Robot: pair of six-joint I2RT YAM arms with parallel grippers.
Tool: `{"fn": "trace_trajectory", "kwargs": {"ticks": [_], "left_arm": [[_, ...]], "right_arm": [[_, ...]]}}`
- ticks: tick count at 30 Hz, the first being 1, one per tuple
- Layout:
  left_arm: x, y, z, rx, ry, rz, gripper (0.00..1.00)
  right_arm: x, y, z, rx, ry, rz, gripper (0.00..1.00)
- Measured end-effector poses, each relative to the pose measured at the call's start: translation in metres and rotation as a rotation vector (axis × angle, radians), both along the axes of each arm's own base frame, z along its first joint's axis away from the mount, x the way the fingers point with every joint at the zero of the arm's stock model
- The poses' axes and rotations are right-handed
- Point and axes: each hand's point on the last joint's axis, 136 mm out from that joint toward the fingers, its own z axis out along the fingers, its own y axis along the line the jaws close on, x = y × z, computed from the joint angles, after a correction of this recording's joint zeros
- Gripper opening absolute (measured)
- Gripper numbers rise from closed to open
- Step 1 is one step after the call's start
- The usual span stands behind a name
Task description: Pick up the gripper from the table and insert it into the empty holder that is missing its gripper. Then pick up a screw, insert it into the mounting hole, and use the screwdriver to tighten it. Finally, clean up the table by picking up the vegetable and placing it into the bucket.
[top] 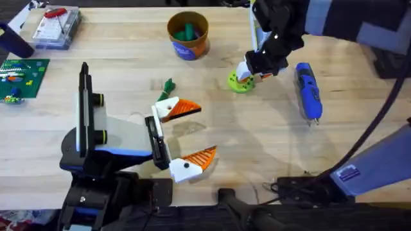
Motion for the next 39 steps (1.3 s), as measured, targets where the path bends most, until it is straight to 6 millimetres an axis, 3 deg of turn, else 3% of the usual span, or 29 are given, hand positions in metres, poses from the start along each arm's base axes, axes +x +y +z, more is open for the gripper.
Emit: {"fn": "trace_trajectory", "kwargs": {"ticks": [16,21,39], "left_arm": [[0.0,0.0,0.0,0.0,0.0,0.0,0.992],[0.0,0.0,0.0,0.0,0.0,0.0,0.992],[0.0,0.0,0.0,0.0,0.0,0.0,0.992]], "right_arm": [[0.0032,0.0013,0.0004,0.005,-0.013,0.0,0.425],[0.0022,0.001,-0.0043,0.006,-0.015,0.003,0.334],[0.0013,0.0028,-0.0085,0.017,-0.015,0.007,0.205]]}}
